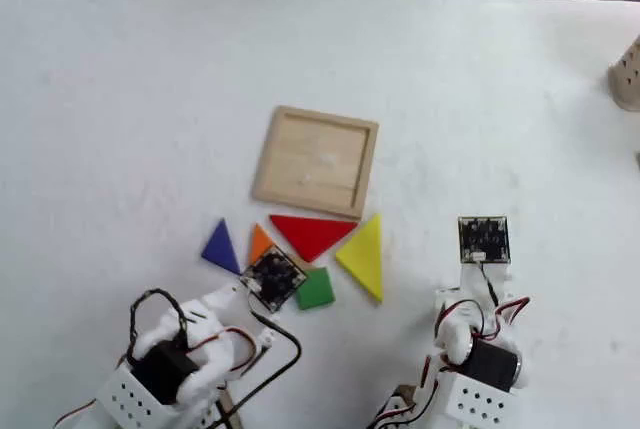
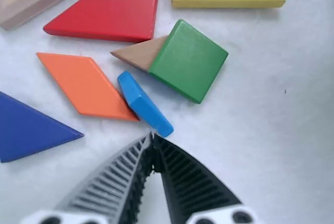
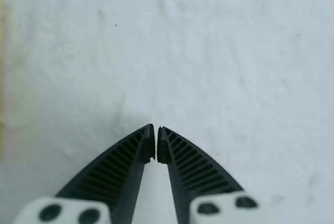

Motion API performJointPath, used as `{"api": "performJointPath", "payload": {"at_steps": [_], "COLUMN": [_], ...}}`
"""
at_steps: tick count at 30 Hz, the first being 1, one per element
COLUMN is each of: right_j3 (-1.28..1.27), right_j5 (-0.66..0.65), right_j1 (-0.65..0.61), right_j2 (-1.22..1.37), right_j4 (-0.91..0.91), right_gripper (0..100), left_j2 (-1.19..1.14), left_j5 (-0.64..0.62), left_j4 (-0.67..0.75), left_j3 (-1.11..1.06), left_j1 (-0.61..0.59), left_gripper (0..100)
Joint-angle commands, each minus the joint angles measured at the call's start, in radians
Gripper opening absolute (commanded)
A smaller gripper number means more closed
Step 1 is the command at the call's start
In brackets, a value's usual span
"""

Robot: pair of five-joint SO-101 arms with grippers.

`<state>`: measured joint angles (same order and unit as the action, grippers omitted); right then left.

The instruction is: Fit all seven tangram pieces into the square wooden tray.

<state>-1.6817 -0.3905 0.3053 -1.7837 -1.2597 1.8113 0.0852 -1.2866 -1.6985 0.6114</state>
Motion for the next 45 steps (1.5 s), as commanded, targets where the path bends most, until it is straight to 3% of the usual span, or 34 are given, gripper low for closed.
{"api": "performJointPath", "payload": {"at_steps": [1,31,40,45], "right_j3": [-0.009,-0.009,-0.009,-0.009], "right_j5": [-0.012,-0.006,-0.006,-0.012], "right_j1": [0.002,0.002,-0.226,-0.239], "right_j2": [-0.010,-0.010,-0.007,-0.005], "right_j4": [-0.001,-0.001,-0.002,-0.002], "right_gripper": [1.9,1.9,1.9,1.8], "left_j2": [0.008,0.008,0.008,0.008], "left_j5": [0.006,0.006,0.006,0.008], "left_j4": [0.003,0.003,0.003,0.003], "left_j3": [0.006,0.006,0.006,0.006], "left_j1": [0.005,0.005,0.007,0.010], "left_gripper": [2,2,2,2]}}
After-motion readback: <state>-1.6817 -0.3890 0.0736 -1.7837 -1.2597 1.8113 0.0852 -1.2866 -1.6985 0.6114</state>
